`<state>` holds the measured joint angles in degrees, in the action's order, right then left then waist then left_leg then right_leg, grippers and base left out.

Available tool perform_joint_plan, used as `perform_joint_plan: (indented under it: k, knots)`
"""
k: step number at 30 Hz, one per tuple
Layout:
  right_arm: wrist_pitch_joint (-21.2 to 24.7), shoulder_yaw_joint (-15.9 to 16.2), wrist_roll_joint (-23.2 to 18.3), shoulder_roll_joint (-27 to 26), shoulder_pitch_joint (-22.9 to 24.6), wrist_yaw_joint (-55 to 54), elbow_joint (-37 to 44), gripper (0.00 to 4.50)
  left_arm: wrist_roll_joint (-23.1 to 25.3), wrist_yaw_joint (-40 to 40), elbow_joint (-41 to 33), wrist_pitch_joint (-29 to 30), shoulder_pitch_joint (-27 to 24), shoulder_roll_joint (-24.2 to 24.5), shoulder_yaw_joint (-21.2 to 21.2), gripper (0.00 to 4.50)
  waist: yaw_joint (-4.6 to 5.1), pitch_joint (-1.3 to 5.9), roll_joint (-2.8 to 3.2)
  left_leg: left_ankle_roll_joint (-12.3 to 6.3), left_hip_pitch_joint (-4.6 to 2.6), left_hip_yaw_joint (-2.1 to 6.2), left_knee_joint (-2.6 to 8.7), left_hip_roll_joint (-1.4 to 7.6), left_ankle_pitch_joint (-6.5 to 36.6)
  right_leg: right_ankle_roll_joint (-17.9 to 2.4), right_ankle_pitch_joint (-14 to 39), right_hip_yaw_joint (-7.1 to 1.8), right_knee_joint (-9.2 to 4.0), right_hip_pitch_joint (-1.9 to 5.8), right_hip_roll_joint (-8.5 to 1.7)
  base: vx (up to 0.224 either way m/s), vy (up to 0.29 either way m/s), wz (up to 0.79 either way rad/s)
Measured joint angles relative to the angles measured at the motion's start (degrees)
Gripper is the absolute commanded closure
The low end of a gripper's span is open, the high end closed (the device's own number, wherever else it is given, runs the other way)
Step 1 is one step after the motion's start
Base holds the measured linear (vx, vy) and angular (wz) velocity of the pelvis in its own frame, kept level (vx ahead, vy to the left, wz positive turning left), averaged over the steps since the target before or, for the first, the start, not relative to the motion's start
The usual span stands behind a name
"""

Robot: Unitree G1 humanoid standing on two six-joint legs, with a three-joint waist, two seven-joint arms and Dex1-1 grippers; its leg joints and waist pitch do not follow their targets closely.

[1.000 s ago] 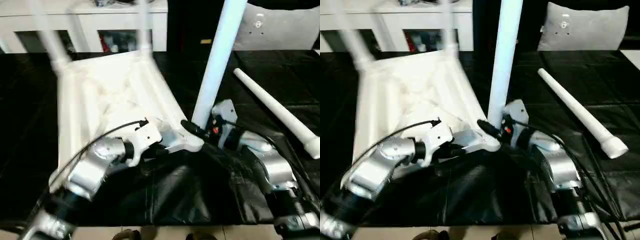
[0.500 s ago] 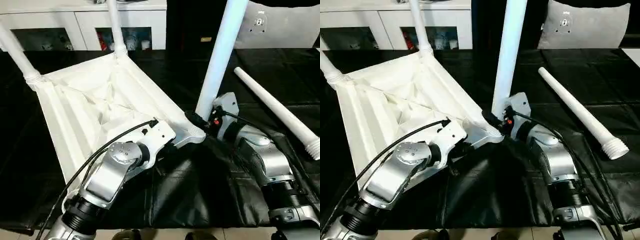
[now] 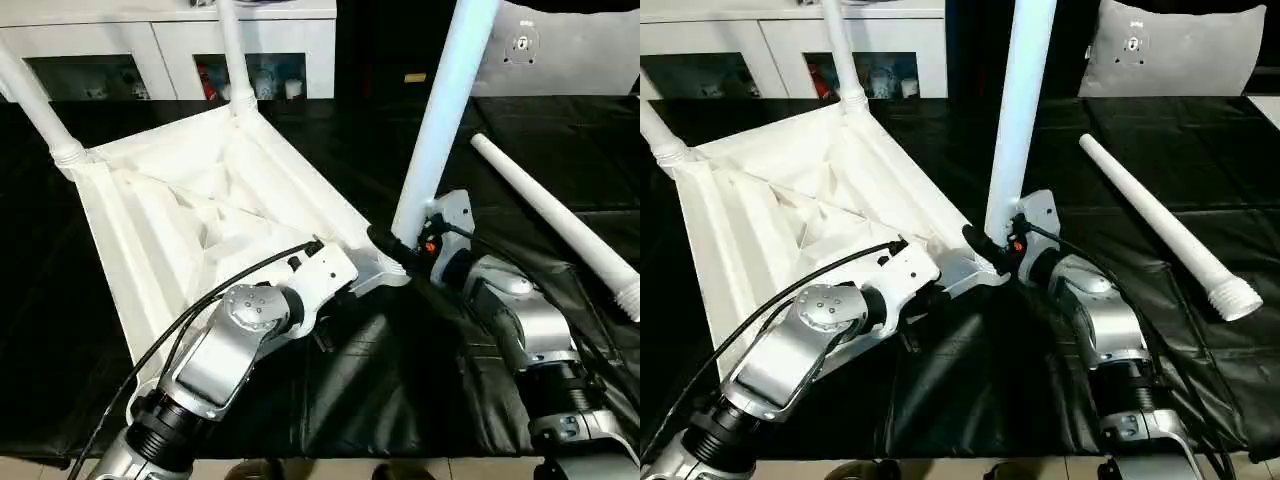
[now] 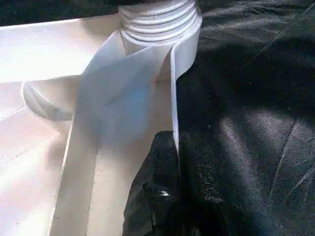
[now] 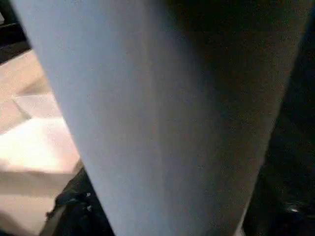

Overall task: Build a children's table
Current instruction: Insert table leg to table base, then rotate leg to tighten

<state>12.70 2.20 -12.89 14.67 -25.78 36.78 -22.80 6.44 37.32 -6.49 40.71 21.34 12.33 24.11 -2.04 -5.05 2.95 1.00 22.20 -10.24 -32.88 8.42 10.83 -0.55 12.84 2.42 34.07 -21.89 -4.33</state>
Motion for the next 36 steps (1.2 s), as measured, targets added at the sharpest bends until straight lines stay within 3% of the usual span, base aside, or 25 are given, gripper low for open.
perform_joint_plan:
  k: [2, 6, 9, 15, 23, 33, 36]
  knots:
    - [-1.0, -0.1, 0.1, 0.0, 1.2, -0.2, -0.2, 1.14, 0.0, 0.1, 0.2, -0.9, 0.0, 0.4, 0.1, 4.50, -0.20, -0.06, 0.11, -0.01, 0.04, 0.00, 0.00, 0.00, 0.0, 0.0, 0.0, 0.02, 0.00, -0.02, -0.01, 0.000, 0.000, 0.00]
    - [-2.2, -0.6, 0.8, 0.2, 2.2, -0.6, -0.5, 0.70, 0.0, 0.4, 0.9, -3.3, -0.1, 0.8, 0.6, 4.50, -0.69, -0.09, 0.16, -0.03, 0.08, 0.00, 0.01, 0.03, 0.0, 0.0, 0.0, 0.09, 0.01, -0.06, -0.01, 0.000, 0.000, 0.00]
    - [-4.5, -1.9, -0.5, 1.1, 6.1, 1.4, 1.0, 0.56, -0.8, 1.6, 2.5, -7.2, -0.2, 1.3, 0.8, 4.50, -1.54, -0.13, 0.31, -0.04, 0.11, 0.00, 0.03, 0.03, 0.0, 0.0, 0.0, 0.10, -0.07, -0.06, -0.01, 0.000, 0.000, 0.00]
    - [-6.4, -1.7, -1.2, 5.2, 10.8, 7.1, 4.7, 0.07, -2.2, 4.4, 6.2, -13.6, 0.6, 3.5, 0.5, 4.50, -1.54, -0.09, 0.51, -0.32, 0.06, 0.00, 0.03, 0.06, -0.2, 0.0, 0.0, 0.15, 0.05, -0.06, -0.01, 0.000, 0.000, 0.00]
    - [-7.3, -1.8, -1.4, 9.1, 12.7, 12.4, 5.6, 0.07, -3.8, 10.5, 10.0, -21.8, 1.4, 7.6, 0.4, 4.50, -1.61, -0.08, 0.79, -0.32, 0.03, 0.00, 0.02, 0.09, -0.2, 0.0, 0.0, 0.17, 0.09, -0.01, -0.01, 0.000, 0.000, 0.00]
    - [-8.5, -1.8, -3.2, 15.5, 12.7, 21.5, 10.0, 0.07, -4.5, 18.0, 14.6, -30.5, 3.5, 11.9, 1.1, 4.50, -2.76, -0.08, 0.82, -0.36, 0.06, -0.01, -0.17, 0.11, -0.2, 0.0, 0.0, 0.19, 0.20, -0.01, -0.03, 0.000, 0.000, 0.00]
    - [-8.2, -0.5, -3.3, 16.7, 12.7, 24.8, 11.4, 0.07, -4.5, 20.1, 15.7, -32.4, 4.0, 12.6, 1.3, 4.50, -3.17, -0.07, 0.84, -0.36, 0.06, -0.01, -0.26, 0.12, -0.2, 0.0, 0.0, 0.20, 0.31, -0.02, -0.03, 0.000, 0.000, 0.00]
